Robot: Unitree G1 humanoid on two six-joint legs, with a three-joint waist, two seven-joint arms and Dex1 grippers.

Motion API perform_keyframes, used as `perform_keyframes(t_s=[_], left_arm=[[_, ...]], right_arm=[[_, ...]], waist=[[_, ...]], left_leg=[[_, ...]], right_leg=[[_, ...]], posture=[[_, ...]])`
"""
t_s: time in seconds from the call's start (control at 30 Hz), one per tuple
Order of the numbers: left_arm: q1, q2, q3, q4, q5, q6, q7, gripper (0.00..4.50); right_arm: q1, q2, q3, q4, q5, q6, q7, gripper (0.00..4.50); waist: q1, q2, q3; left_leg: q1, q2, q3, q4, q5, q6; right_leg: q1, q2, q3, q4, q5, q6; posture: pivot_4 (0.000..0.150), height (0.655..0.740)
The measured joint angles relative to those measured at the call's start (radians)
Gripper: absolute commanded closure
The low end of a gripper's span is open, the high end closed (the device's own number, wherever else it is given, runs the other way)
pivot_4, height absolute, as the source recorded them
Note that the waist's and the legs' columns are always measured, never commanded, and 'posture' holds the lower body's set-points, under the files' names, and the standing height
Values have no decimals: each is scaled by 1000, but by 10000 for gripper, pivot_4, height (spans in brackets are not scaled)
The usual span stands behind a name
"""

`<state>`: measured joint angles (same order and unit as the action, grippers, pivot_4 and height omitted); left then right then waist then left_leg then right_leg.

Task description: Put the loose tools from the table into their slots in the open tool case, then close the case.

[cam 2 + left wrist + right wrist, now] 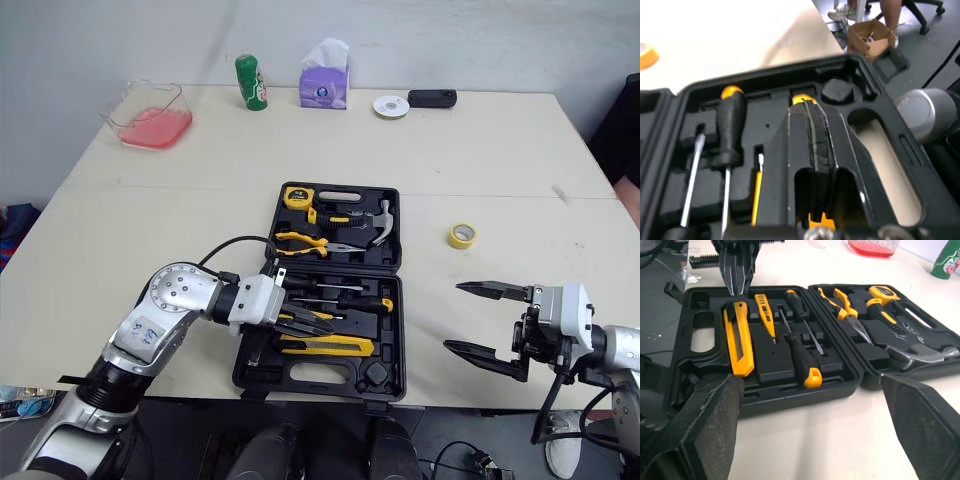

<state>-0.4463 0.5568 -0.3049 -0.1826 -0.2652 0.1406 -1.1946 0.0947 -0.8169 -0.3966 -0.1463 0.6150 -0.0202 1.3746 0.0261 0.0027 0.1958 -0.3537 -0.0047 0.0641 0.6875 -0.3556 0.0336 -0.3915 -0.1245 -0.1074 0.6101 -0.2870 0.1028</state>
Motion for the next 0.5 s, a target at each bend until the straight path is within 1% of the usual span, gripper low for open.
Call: perform_keyframes(t_s=[0.13, 0.27, 0.5], left_arm=[[23, -8, -15, 11, 24, -11, 12, 44494], [27, -6, -36, 66, 70, -21, 21, 44494], [10, -9, -60, 89, 115, -49, 49, 44494]], right_arm=[[5, 1, -1, 40, -3, -25, 11, 0], [8, 1, -1, 68, -5, -49, 23, 0], [16, 3, -1, 77, -7, -71, 37, 0]], waist=[[0, 0, 0], [0, 0, 0], [1, 0, 0]], left_leg=[[0, 0, 0, 0, 0, 0], [0, 0, 0, 0, 0, 0], [2, 0, 0, 0, 0, 0]], right_leg=[[0, 0, 0, 0, 0, 0], [0, 0, 0, 0, 0, 0], [2, -3, 0, 0, 0, 0]], posture=[[1500, 7400], [1500, 7400], [1500, 7400]])
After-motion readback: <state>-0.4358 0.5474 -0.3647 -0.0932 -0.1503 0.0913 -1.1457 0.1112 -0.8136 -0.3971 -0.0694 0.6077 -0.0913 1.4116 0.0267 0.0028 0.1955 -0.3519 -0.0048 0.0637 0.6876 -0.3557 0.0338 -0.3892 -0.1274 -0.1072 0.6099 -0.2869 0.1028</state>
